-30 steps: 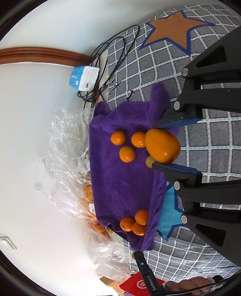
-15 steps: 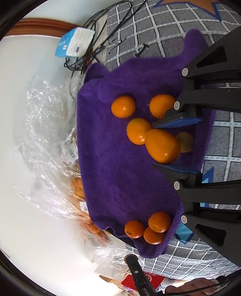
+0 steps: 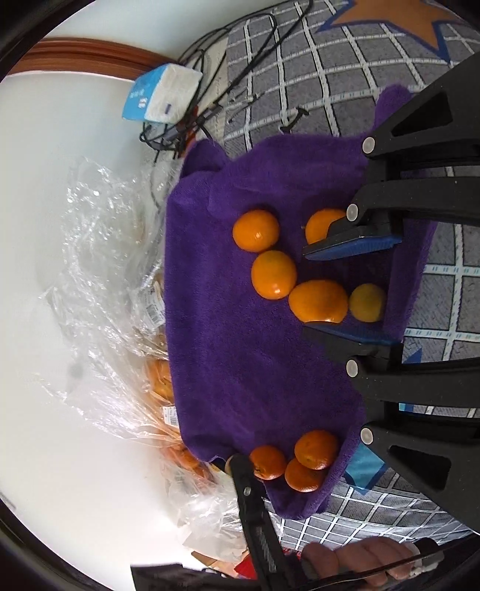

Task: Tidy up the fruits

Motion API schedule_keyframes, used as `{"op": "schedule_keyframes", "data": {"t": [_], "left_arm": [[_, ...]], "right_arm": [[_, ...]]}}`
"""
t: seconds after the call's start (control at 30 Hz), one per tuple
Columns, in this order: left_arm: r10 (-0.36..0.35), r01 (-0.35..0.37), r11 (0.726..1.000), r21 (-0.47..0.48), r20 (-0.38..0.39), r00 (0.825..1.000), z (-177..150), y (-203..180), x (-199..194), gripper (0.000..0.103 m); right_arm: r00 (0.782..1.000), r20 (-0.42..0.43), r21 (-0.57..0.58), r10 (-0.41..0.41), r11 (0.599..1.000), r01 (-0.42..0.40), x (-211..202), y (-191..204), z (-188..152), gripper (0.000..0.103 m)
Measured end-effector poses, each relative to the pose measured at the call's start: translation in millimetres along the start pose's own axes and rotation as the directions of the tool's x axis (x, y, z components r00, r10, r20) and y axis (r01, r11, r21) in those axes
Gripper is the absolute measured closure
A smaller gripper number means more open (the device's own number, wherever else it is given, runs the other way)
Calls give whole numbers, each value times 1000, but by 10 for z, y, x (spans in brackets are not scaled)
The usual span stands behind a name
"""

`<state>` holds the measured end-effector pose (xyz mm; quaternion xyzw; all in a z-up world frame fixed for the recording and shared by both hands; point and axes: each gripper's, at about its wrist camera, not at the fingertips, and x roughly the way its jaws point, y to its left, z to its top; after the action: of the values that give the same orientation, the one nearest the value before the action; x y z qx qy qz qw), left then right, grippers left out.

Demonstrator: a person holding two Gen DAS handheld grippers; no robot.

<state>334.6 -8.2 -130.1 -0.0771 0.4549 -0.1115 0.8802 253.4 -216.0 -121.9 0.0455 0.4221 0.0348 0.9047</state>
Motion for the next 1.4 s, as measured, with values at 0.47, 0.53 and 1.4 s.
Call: {"op": "schedule_keyframes", "data": {"t": [0.47, 0.53, 1.4], "left_arm": [[92, -89, 995, 50, -59, 994, -158, -162, 251, 76], [95, -92, 995, 47, -64, 993, -155, -155, 218, 76], [222, -216, 975, -51, 274, 936, -1223, -104, -2090, 18]], "right_arm": [[998, 36, 23, -59, 998, 58, -282, -198, -91, 68], [997, 29, 29, -69, 997, 68, -290, -199, -109, 68], [984, 147, 80, -99, 993, 88, -1944, 32, -707, 50]]}}
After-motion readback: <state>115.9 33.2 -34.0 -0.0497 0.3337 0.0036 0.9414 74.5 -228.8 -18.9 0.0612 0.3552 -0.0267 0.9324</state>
